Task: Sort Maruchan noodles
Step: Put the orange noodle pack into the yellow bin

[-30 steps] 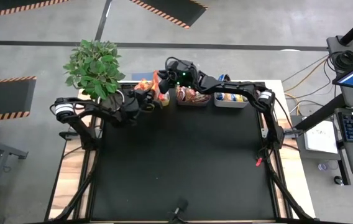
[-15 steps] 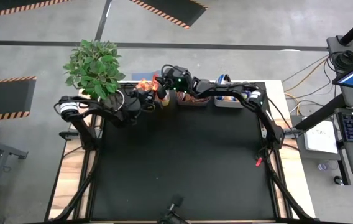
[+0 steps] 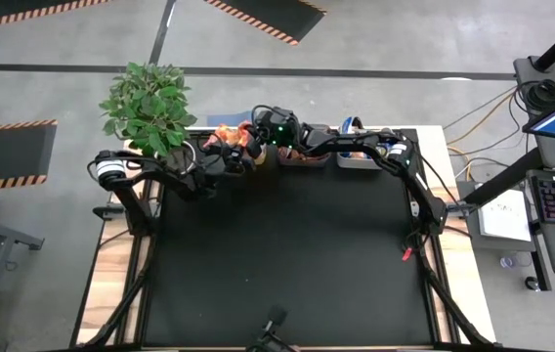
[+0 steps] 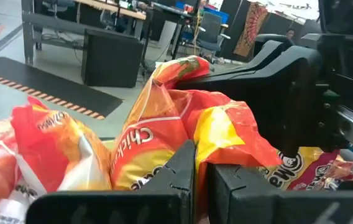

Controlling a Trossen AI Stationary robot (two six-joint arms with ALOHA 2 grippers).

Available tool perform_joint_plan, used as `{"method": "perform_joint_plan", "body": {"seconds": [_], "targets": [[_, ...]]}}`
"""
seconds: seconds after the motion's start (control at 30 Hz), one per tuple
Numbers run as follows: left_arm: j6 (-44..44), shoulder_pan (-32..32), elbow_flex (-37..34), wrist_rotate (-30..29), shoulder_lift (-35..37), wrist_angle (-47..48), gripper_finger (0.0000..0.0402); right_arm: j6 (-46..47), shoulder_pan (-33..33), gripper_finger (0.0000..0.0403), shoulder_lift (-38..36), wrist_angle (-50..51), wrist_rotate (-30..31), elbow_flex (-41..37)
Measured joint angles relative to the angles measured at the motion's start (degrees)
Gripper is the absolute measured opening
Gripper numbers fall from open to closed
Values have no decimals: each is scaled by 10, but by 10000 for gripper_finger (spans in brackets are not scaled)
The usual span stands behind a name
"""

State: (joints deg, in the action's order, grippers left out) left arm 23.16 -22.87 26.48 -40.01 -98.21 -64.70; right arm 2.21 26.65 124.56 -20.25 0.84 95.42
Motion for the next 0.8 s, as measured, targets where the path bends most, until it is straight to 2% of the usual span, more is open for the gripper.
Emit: {"method": "perform_joint_plan", "body": {"seconds": [0.27,0.4,0.53,0.8], "targets": [[14,4,0,15,4,9,4,3,0,8,1,9,0,0],[115,5,0,19,-1,55,8,22,0,8,1,21,-1,-1],[129,5,0,19,0,50,8,34,2,8,-3,26,1,-1],[124,11,0,35,12,47,11,31,1,9,-83,121,8,-1]]}}
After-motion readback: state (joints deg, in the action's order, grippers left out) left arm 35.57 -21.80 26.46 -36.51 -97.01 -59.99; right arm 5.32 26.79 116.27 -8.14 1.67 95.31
